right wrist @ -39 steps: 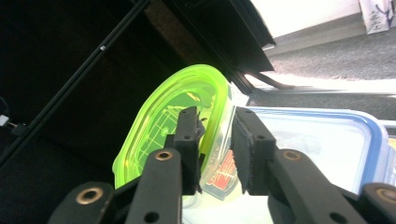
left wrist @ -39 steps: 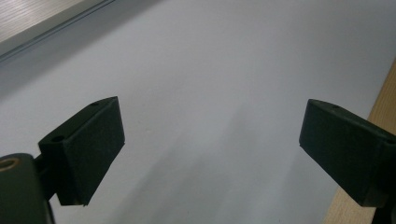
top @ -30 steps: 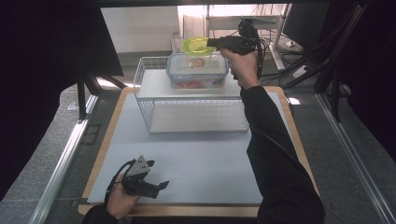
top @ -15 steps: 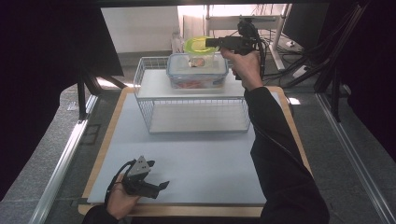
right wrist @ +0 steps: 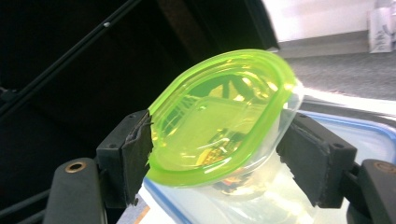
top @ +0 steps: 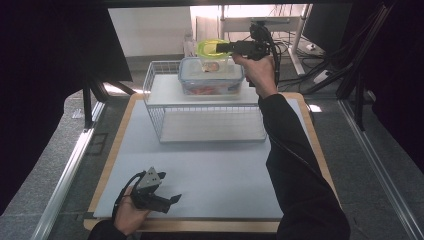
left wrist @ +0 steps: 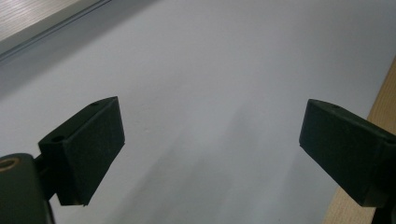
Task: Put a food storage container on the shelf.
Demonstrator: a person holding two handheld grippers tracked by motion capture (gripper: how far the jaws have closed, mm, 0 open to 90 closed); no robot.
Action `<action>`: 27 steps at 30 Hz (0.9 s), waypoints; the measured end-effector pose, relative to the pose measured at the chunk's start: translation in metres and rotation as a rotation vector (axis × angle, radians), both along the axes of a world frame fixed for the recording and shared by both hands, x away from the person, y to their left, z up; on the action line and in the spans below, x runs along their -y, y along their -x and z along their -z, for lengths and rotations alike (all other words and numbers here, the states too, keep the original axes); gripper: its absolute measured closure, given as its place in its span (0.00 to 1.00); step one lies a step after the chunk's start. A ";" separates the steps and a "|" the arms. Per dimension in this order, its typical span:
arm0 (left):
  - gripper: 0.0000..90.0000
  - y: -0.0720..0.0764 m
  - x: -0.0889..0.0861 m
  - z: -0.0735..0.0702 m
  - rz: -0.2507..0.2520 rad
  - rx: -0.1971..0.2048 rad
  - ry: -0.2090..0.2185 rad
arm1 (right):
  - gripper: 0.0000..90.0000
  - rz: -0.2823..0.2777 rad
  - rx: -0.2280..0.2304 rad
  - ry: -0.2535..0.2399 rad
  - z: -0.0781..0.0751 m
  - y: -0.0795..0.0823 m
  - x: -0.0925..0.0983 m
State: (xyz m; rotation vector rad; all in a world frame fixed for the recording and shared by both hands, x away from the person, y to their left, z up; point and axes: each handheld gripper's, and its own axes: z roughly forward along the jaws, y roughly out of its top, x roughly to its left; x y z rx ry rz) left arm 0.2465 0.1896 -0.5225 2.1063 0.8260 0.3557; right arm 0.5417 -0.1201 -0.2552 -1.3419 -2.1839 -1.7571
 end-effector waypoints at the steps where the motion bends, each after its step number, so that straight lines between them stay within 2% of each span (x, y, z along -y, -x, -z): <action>1: 0.07 0.000 0.000 0.000 0.000 0.000 -0.001 | 0.29 -0.019 -0.007 -0.004 0.000 0.001 -0.001; 3: 0.07 0.000 0.001 0.000 0.001 -0.001 -0.003 | 0.29 -0.039 -0.010 -0.002 0.001 0.001 -0.002; 8: 0.07 0.000 0.001 0.000 0.003 0.004 -0.005 | 0.27 -0.025 0.004 0.001 0.001 0.002 0.002; 13: 0.07 0.000 0.000 0.000 0.001 0.007 -0.003 | 0.21 -0.028 0.025 0.023 0.002 0.007 0.012; 18: 0.07 0.000 -0.001 -0.001 -0.004 0.010 0.012 | 0.14 -0.055 0.082 0.073 0.003 0.020 0.017; 20: 0.07 0.000 -0.001 -0.001 -0.005 0.010 0.015 | 0.13 -0.058 0.091 0.079 0.004 0.024 0.018; 21: 0.07 0.000 -0.001 -0.001 -0.008 0.012 0.022 | 0.11 -0.071 0.113 0.093 0.007 0.031 0.021; 27: 0.06 0.000 -0.002 -0.002 -0.007 0.004 0.044 | 0.07 -0.095 0.161 0.150 0.018 0.053 0.029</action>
